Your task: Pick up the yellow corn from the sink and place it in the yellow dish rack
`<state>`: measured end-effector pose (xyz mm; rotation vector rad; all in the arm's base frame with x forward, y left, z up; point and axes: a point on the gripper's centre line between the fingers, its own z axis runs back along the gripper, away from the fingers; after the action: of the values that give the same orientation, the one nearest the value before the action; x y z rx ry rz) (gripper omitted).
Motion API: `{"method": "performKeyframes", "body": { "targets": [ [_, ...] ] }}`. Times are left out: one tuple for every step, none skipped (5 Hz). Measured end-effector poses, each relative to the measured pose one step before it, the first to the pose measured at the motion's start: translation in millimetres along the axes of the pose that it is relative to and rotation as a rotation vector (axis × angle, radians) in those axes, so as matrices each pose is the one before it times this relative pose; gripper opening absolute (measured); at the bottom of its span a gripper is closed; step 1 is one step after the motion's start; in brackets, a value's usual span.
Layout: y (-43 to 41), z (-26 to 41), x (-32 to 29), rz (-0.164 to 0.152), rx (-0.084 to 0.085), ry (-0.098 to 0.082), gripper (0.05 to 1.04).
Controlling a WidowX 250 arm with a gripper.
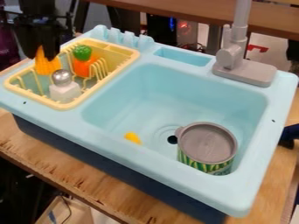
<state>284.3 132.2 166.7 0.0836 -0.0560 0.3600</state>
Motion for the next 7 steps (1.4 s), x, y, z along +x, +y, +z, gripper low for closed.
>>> {"method": "performKeyframes", "body": {
  "targets": [
    [-5.59,-4.8,6.88,-0.0103,-0.0257,-0.0073,0.441],
    [-6.76,-4.74,1.95,-0.0141,-0.0091,0.0066,0.441],
    [-6.47,-8.39,6.37,-0.0099,-0.034,-0.0108,0.442],
    [-5.53,-8.1,3.17,-0.0003,-0.03,0.0061,0.441],
    [-10.46,-4.83,0.06,-0.0168,-0.0113,0.0156,0.441],
    [-6.37,-3.18,-2.98,-0.0057,0.0184,0.0275,0.441],
    [2.34,-2.88,-4.78,0.0168,0.0116,0.0247,0.441]
  ]
}}
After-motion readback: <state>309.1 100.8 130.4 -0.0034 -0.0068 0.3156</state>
